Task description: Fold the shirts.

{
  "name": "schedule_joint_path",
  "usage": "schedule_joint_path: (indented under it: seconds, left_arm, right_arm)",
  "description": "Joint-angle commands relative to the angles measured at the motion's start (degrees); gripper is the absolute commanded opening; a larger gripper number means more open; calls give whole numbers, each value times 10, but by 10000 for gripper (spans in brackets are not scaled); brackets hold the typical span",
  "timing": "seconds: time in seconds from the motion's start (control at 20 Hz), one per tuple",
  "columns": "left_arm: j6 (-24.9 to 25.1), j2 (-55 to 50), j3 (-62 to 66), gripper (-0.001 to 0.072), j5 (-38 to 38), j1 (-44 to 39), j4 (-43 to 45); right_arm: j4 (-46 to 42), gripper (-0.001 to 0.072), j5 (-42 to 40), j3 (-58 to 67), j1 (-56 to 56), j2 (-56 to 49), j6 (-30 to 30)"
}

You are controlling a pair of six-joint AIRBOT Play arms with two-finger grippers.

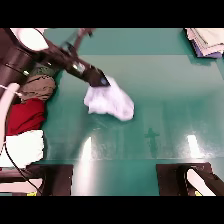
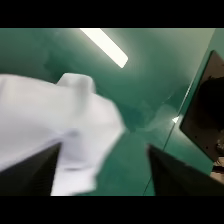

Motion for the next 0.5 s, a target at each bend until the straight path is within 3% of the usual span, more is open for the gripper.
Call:
schedule_joint_path:
  seconds: [0.0,0.15,0.25,0.45]
  left_arm:
    - [-25,-9,-44,615,13,17,12]
    - [-24,20,-38,614,-61,108,31]
    - [-24,54,-111,614,-62,158,67]
    - [0,86,-327,615,79,236,71]
  right_arm:
    - [0,14,12,2,0,-1,0]
    - [0,14,13,2,0,0,0]
    - [0,14,18,2,0,-1,0]
    - [1,15,24,-11,0,0,0]
